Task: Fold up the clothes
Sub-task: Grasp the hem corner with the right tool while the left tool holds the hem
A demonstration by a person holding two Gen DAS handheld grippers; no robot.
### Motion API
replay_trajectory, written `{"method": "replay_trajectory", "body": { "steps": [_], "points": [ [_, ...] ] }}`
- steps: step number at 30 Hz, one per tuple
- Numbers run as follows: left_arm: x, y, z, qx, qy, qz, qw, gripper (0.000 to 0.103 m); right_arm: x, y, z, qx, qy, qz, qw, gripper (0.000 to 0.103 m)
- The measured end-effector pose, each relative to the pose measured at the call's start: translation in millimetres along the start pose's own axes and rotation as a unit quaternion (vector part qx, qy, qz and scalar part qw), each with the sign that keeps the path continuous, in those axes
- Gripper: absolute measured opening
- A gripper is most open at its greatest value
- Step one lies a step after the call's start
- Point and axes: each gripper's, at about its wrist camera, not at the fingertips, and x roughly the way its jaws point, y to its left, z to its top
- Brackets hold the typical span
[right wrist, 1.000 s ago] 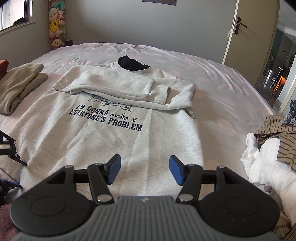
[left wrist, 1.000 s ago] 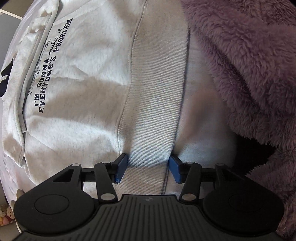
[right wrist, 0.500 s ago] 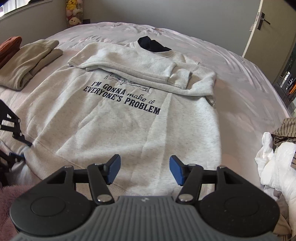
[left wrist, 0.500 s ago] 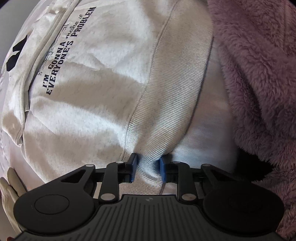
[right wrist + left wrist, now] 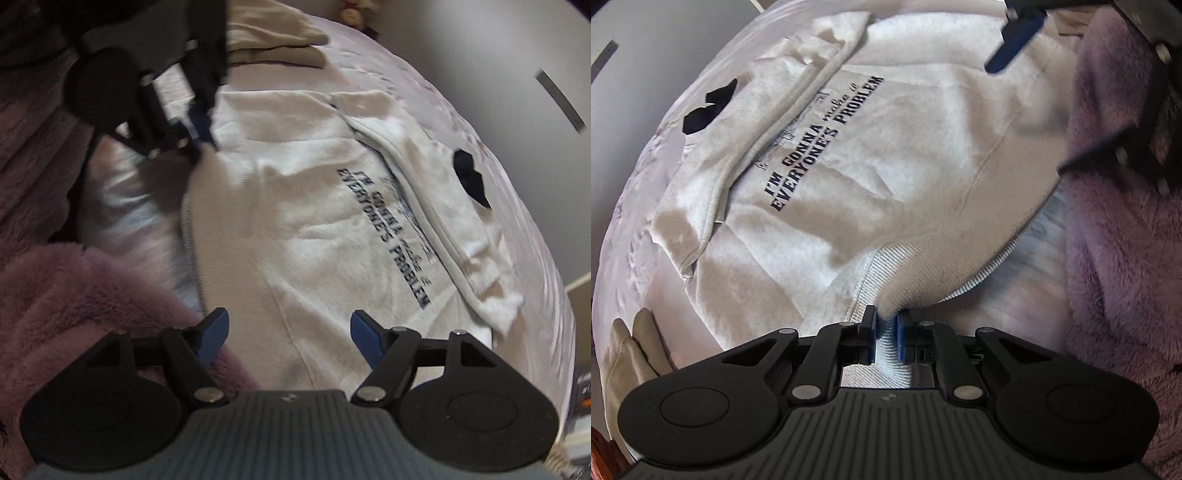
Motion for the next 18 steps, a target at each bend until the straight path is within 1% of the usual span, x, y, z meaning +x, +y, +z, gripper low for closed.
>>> {"method": "replay_trajectory", "body": {
  "steps": [3,6,8,11,12,13,14,15,18],
  "points": [
    [-5.2,8.4,4.0,-0.020,-0.012,0.006,0.9997,0.008,6.0,13.2,11.6,-0.032,0.007,0.005,0.999,0.078],
    [-12.4,12.8,5.2,-0.034,-0.021,0.013,0.9991,0.008,20.6,19.2,15.6,-0.044,0.031,0.007,0.999,0.078],
    [-16.5,16.0,6.1,-0.045,-0.027,0.018,0.9985,0.008,33.0,15.7,13.9,-0.030,0.059,0.005,0.998,0.078],
    [-23.4,22.2,6.0,-0.064,-0.037,0.028,0.9969,0.008,46.4,3.5,7.9,0.010,0.103,-0.016,0.995,0.077],
    [-25.7,24.6,5.7,-0.070,-0.041,0.032,0.9962,0.008,50.1,-0.3,5.3,0.021,0.117,-0.026,0.993,0.074],
    [-28.0,27.0,5.4,-0.077,-0.044,0.035,0.9955,0.008,52.0,-4.2,2.6,0.030,0.126,-0.035,0.991,0.069],
    [-30.3,29.4,5.0,-0.083,-0.047,0.039,0.9947,0.008,49.4,-8.1,-0.1,0.034,0.126,-0.042,0.991,0.058],
    [-32.2,31.6,4.5,-0.088,-0.050,0.042,0.9940,0.008,46.8,-11.9,-2.9,0.038,0.126,-0.048,0.990,0.055],
    [-35.1,37.5,2.2,-0.097,-0.055,0.049,0.9926,0.008,39.1,-23.5,-11.2,0.050,0.127,-0.069,0.988,0.055]
  ]
}}
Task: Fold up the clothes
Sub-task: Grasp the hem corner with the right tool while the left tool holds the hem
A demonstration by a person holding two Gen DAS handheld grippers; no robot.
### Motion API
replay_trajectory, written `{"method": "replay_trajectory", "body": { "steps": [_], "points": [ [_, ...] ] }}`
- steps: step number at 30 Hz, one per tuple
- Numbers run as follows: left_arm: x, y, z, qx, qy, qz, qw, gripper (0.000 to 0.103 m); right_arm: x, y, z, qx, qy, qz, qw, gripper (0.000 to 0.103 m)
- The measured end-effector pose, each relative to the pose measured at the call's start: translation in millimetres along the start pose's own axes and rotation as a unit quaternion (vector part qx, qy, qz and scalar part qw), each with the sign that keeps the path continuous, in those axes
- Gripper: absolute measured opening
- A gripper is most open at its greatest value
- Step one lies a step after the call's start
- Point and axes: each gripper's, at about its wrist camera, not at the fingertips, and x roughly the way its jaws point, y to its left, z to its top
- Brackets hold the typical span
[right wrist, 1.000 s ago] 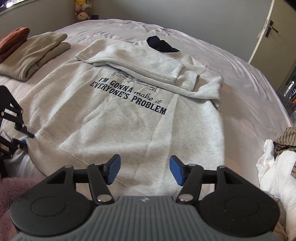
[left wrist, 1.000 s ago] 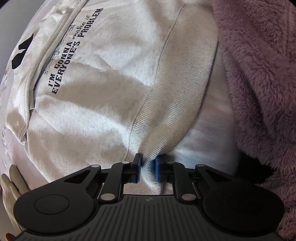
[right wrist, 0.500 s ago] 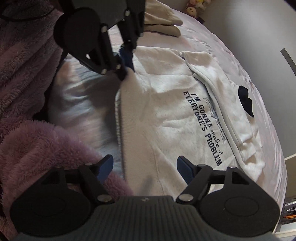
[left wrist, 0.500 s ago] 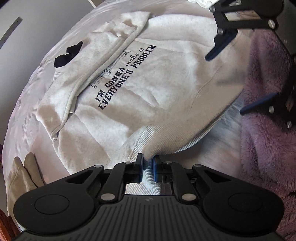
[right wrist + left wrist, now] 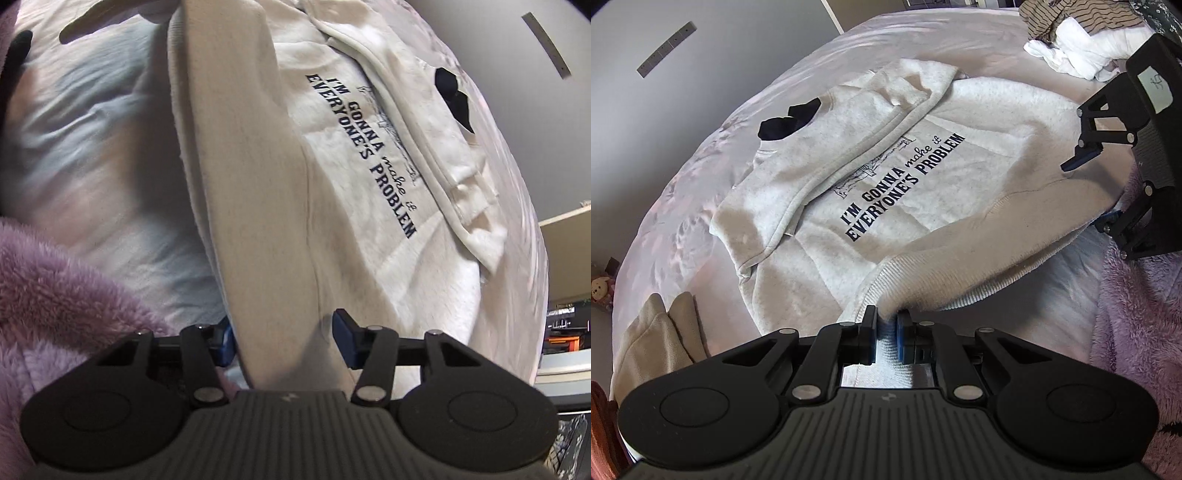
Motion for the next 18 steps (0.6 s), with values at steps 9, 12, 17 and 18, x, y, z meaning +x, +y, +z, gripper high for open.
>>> {"method": "replay_trajectory", "body": {
  "steps": [9,12,17,18],
  "points": [
    [-1.4,10.0,-2.3,-0.017,-0.011,-0.003,0.9998,0.008,-11.2,-40.1,-26.4,0.046,0.001,-0.053,0.998,0.040],
    [0.0,10.0,-2.6,-0.013,-0.010,-0.004,0.9999,0.008,-11.8,-56.4,-43.2,0.078,-0.002,-0.040,0.996,0.040],
    [1.5,9.3,-4.4,-0.006,-0.006,-0.005,1.0000,0.008,-14.0,-67.2,-63.7,0.104,-0.013,-0.034,0.994,0.041],
    [1.5,9.2,-4.6,-0.005,-0.005,-0.004,1.0000,0.008,-16.2,-68.9,-65.9,0.108,-0.020,-0.034,0.993,0.041]
  ]
}}
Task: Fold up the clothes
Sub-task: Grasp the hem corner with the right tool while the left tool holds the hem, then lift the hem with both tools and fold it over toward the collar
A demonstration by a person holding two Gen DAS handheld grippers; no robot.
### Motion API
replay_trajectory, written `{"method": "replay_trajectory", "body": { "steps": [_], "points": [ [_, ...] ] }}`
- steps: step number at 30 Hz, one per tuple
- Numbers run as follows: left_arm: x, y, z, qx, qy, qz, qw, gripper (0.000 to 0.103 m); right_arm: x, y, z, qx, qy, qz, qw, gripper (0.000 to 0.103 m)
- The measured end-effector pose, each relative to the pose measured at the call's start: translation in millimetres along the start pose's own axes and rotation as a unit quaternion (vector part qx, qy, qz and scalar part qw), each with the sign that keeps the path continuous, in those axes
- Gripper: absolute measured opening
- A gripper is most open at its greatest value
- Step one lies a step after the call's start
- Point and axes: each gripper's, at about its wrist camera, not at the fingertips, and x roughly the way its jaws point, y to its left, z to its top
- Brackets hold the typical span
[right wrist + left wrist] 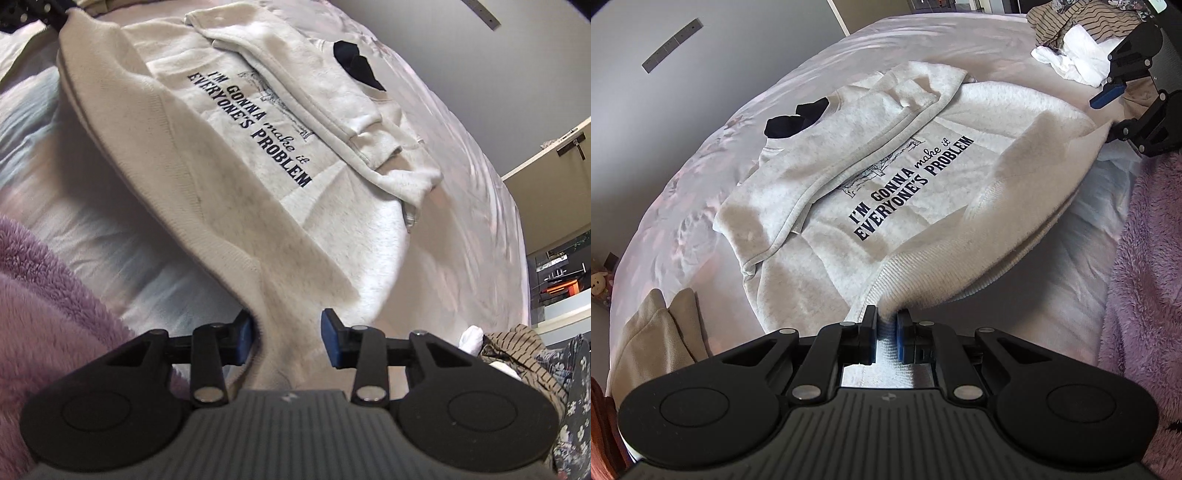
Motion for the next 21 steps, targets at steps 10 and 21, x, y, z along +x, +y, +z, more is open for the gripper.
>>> {"method": "replay_trajectory", "body": {
  "steps": [10,21],
  "points": [
    [-27.1,-5.0,-3.5,0.032,-0.016,0.019,0.9992,0.008,-46.3,-3.7,-6.7,-0.009,-0.089,-0.030,0.996,0.006],
    [-85.5,-21.0,-6.2,0.106,-0.040,0.059,0.9918,0.007,-116.4,-6.1,-3.6,-0.034,-0.151,-0.112,0.982,0.005]
  ]
}}
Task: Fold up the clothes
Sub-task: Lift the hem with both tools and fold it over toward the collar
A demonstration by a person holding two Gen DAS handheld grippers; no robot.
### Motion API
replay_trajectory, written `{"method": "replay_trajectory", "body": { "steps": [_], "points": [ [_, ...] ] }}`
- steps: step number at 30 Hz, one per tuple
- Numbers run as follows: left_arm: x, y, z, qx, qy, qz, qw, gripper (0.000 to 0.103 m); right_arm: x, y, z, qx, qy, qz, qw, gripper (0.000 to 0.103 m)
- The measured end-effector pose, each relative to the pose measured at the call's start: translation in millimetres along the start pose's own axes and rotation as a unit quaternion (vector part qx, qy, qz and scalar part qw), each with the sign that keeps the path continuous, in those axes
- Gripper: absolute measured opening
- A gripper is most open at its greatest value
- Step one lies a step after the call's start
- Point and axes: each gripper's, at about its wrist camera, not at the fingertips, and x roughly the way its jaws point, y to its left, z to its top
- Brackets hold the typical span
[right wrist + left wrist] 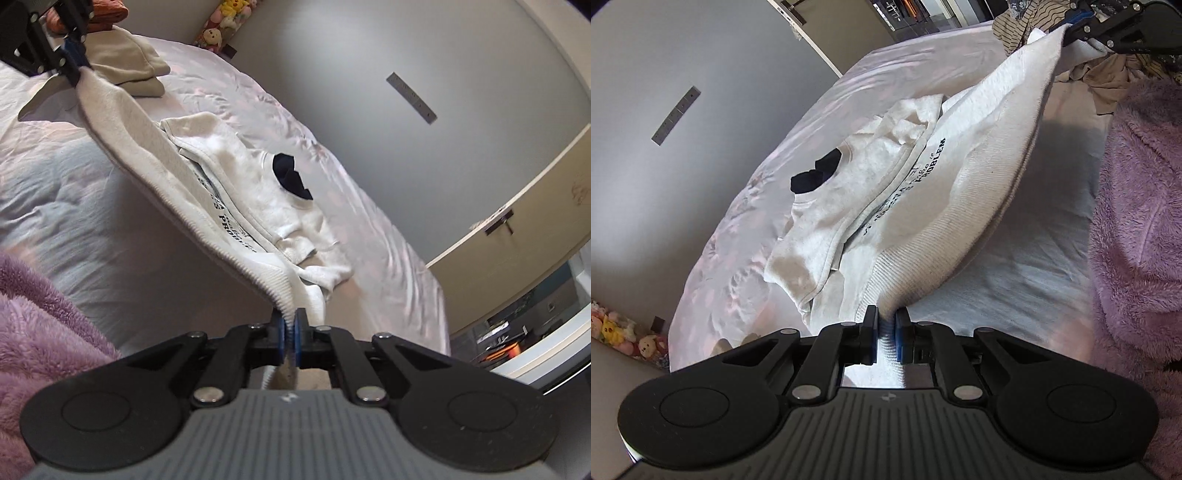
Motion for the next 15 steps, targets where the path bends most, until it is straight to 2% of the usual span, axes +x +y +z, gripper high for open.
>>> {"method": "replay_trajectory", "body": {
  "steps": [8,15],
  "points": [
    [-42.7,-7.4,0.0,0.045,-0.013,0.018,0.9987,0.004,-35.6,2.4,0.1,-0.021,-0.004,-0.001,1.000,0.005],
    [-93.4,-15.3,-15.5,0.076,-0.025,0.015,0.9966,0.000,-92.0,13.0,-5.1,-0.031,-0.013,0.001,0.999,0.005]
  ]
}}
